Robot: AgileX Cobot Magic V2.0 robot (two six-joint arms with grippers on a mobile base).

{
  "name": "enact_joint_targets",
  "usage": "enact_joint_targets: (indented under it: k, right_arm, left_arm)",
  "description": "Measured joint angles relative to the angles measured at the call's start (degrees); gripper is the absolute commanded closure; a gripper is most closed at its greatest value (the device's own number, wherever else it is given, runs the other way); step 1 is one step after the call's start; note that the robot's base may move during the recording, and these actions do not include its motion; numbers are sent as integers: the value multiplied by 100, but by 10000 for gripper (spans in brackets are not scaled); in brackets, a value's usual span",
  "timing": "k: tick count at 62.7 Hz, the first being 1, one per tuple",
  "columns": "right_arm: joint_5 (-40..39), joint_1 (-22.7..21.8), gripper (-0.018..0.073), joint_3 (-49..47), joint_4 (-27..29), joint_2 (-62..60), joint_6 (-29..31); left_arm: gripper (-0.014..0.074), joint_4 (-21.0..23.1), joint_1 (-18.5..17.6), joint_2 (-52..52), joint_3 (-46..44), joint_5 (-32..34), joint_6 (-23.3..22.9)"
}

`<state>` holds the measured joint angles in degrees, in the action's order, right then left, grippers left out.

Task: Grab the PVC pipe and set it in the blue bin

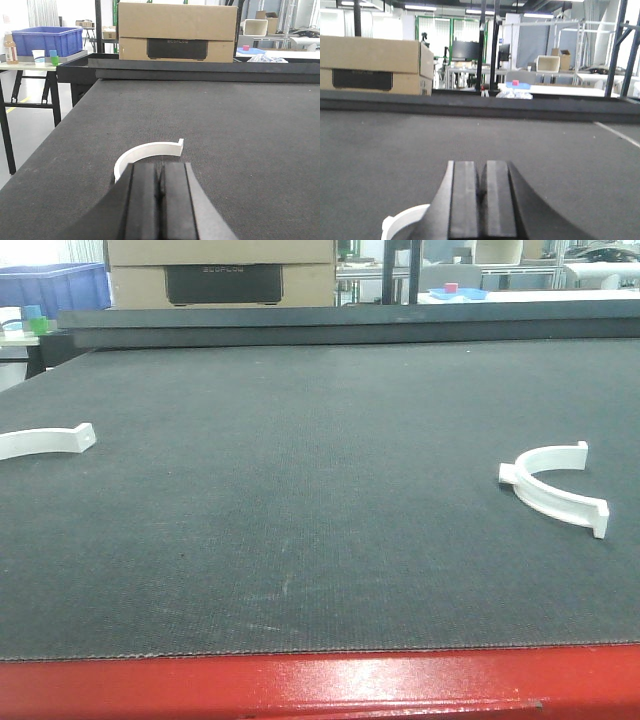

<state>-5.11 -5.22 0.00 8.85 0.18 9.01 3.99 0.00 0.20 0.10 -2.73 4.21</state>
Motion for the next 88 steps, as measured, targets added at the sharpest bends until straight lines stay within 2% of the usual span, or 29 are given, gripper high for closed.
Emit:
enact_joint_targets:
  k: [16, 30, 66, 82, 88]
  right_arm:
    - [-509, 0, 713, -9, 53, 0, 0]
    - [921, 0, 713, -663, 448, -3, -39]
    - [3277, 0, 713, -2023, 670, -15, -51]
    - [3403, 0, 713, -2376, 778, -24, -51]
    - [3192, 0, 713, -2405, 794, -24, -51]
  left_arm:
    - [707, 0, 0, 0, 0, 0, 0]
    - [707, 0, 0, 0, 0, 0, 0]
    - [707, 0, 0, 0, 0, 0, 0]
    - [707, 0, 0, 0, 0, 26, 0]
    - [707, 0, 0, 0, 0, 157, 0]
